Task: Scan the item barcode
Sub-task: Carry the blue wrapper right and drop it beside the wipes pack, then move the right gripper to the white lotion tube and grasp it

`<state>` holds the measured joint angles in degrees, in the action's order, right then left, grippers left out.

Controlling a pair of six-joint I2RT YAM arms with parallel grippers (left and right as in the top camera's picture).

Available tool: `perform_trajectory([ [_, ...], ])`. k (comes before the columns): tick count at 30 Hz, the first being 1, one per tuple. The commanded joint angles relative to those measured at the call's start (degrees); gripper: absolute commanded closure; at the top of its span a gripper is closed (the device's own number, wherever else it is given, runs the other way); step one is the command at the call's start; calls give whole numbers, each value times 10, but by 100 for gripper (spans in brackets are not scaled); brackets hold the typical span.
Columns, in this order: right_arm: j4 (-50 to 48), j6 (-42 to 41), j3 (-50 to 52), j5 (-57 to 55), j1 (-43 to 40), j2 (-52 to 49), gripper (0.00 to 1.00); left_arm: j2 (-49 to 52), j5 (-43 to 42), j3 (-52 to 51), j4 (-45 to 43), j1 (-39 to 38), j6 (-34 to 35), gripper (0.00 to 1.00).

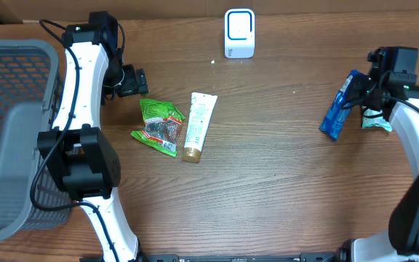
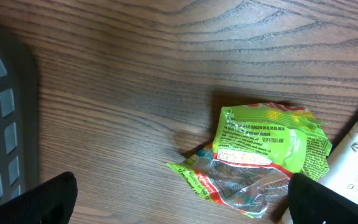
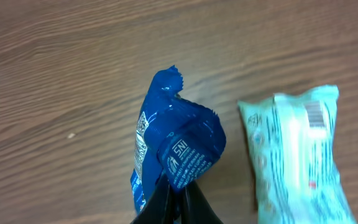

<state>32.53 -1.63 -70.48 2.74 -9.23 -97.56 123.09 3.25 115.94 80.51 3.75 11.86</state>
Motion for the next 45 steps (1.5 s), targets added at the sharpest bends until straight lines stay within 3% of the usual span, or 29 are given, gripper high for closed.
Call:
perform_trajectory([
  [1,-54,34,6,-49,2,-40,96,-14,-2,0,0,-5,6,1],
  [3,-83,33,6,-62,2,-55,92,-14,-2,0,0,-5,6,1],
  [4,-101,28,6,-61,2,-62,80,-14,-2,0,0,-5,6,1],
  [7,-119,-6,3,-61,2,-59,27,-14,-2,0,0,-5,6,0],
  [8,-116,-22,-9,-58,2,-58,16,-14,-2,0,0,-5,6,0],
  [11,-99,-31,-38,-22,2,-48,0,-14,-2,0,0,-5,6,1],
  [14,-82,-31,-65,103,7,-27,0,-14,-2,0,0,-5,6,0],
  [16,-90,-31,-70,270,17,-10,0,-14,-2,0,0,-5,6,1],
  [20,-103,-42,-66,405,62,-19,0,-14,-2,0,0,-5,6,0],
  [27,-128,-182,-66,401,206,-100,0,-14,-2,0,0,-5,6,0],
  [30,-125,-271,-66,343,257,-126,10,-14,-2,0,0,-5,6,0],
  [35,-117,-345,-66,224,331,-154,25,-14,-2,0,0,-5,6,0],
  [39,-148,-326,-66,172,375,-172,29,-14,-2,0,0,-5,6,0],
  [45,-280,-251,-66,165,425,-175,34,-14,-2,0,0,-5,6,0],
])
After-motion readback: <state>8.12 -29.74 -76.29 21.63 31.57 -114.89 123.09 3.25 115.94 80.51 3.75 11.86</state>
